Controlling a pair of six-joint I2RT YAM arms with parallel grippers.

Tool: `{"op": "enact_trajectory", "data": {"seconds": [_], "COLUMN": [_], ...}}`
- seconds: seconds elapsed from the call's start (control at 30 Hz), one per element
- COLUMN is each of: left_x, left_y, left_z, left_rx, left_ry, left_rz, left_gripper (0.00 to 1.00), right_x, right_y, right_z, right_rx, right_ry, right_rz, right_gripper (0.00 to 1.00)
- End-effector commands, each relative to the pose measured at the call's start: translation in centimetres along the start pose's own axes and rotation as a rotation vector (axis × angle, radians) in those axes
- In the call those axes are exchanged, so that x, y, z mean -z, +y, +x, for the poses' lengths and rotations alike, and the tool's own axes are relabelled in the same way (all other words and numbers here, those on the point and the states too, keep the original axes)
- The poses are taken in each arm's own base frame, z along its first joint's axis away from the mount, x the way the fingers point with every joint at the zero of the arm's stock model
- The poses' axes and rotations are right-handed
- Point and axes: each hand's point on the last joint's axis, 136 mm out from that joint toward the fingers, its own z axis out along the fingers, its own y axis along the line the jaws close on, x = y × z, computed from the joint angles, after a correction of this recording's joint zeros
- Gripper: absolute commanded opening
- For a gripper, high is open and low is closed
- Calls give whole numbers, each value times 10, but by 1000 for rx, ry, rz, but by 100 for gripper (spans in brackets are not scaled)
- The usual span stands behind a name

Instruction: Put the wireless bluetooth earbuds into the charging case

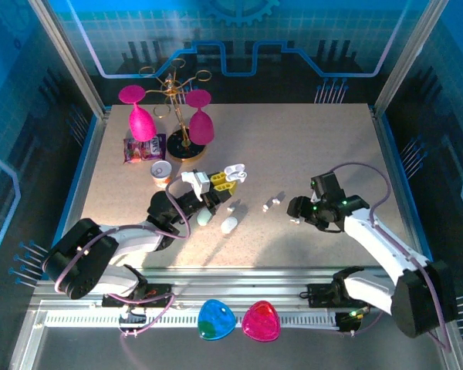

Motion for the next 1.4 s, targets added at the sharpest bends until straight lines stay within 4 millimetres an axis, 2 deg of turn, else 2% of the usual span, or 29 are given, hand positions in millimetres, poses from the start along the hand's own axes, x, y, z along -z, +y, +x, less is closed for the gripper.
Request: {"op": "enact_trajectory", "data": {"seconds": [0.0, 0.2, 0.53, 0.8, 1.0, 1.1, 1.37], "left_x": [0, 0, -1, -4, -5, -7, -7], "left_y": [-6, -7, -8, -9, -9, -8, -9], "left_z": [-10, -9, -8, -9, -8, -8, -7], "left_rx": [-13, -7, -4, 4, 8, 8, 6], "left_ry": [-31, -26, -24, -26, -24, -23, -21], "left_rz": [38, 48, 56, 66, 69, 71, 72], "left_gripper": [2, 2, 2, 2, 3, 3, 3], "right_x": [-13, -33, -50, -57, -50, -47, -46], "right_y": [1, 6, -8, 4, 22, 17, -17], "right_z": [5, 3, 8, 8, 1, -3, -3], "right_rx": [-62, -45, -41, -25, 16, 27, 22], "right_ry": [51, 90, 118, 145, 108, 82, 86], "right_rz": [-28, -47, 8, -50, -149, -121, 87], "right_gripper": [65, 65, 63, 58, 57, 57, 47]}}
